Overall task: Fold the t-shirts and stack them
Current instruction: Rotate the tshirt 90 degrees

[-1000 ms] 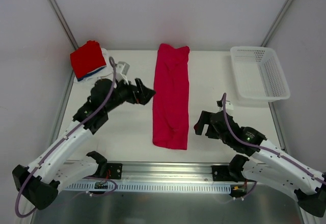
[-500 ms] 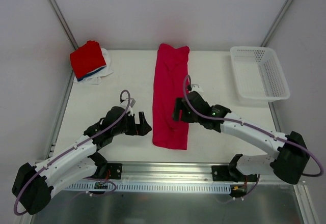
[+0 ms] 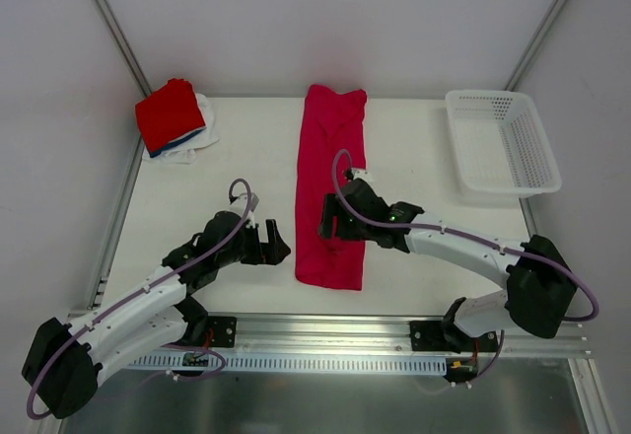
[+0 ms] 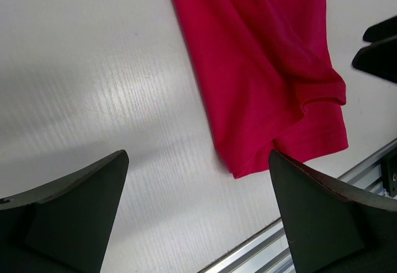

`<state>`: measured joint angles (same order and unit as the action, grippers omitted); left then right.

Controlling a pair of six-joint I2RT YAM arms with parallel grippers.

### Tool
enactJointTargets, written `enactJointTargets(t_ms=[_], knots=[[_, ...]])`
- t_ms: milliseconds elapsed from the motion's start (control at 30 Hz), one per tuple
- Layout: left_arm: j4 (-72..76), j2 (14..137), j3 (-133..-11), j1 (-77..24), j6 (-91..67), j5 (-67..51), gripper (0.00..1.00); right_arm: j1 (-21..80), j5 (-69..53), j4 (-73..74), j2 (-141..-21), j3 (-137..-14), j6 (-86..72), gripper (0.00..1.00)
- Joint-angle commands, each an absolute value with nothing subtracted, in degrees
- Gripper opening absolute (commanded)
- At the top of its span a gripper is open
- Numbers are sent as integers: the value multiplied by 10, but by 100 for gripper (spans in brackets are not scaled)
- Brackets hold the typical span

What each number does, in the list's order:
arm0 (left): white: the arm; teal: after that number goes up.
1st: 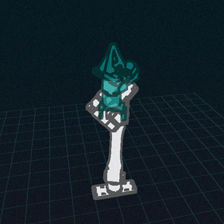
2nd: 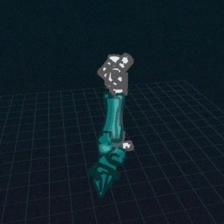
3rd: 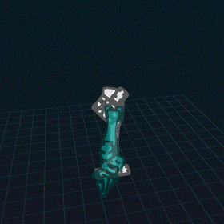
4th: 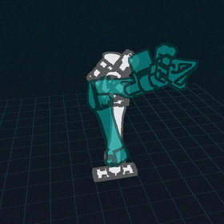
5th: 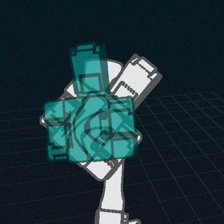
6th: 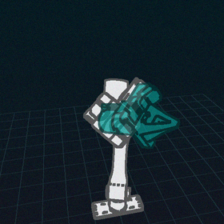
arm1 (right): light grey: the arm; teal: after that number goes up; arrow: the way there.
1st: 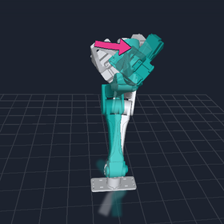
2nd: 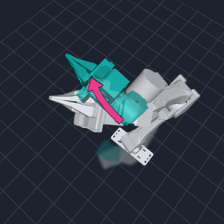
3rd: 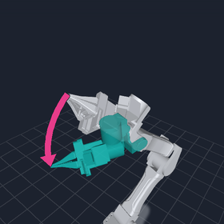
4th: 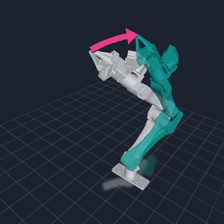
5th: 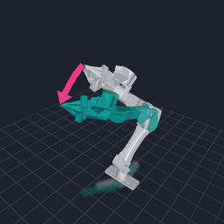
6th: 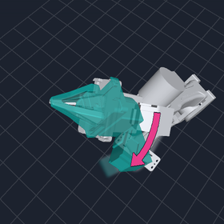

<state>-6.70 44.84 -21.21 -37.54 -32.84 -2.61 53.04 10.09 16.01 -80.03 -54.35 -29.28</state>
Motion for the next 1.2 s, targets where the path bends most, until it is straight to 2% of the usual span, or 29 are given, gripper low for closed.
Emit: enactJointTargets(t_ms=[0, 333, 600, 733, 833, 1167], knots=[[-38, 452, -207, -380, -327, -17, 98, 552, 112, 148, -780, -509, -338, 76], [-21, 470, -206, -380, -328, -30, 98, 599, 136, 119, -837, -484, -397, 74], [-20, 457, -193, -380, -330, -33, 98, 607, 127, 106, -874, -502, -393, 43], [-20, 455, -190, -380, -330, -33, 98, 610, 128, 109, -874, -504, -388, 15], [-19, 458, -190, -380, -330, -32, 98, 612, 133, 118, -870, -508, -386, 2], [-20, 468, -192, -380, -330, -32, 98, 642, 158, 191, -823, -512, -388, 0]])
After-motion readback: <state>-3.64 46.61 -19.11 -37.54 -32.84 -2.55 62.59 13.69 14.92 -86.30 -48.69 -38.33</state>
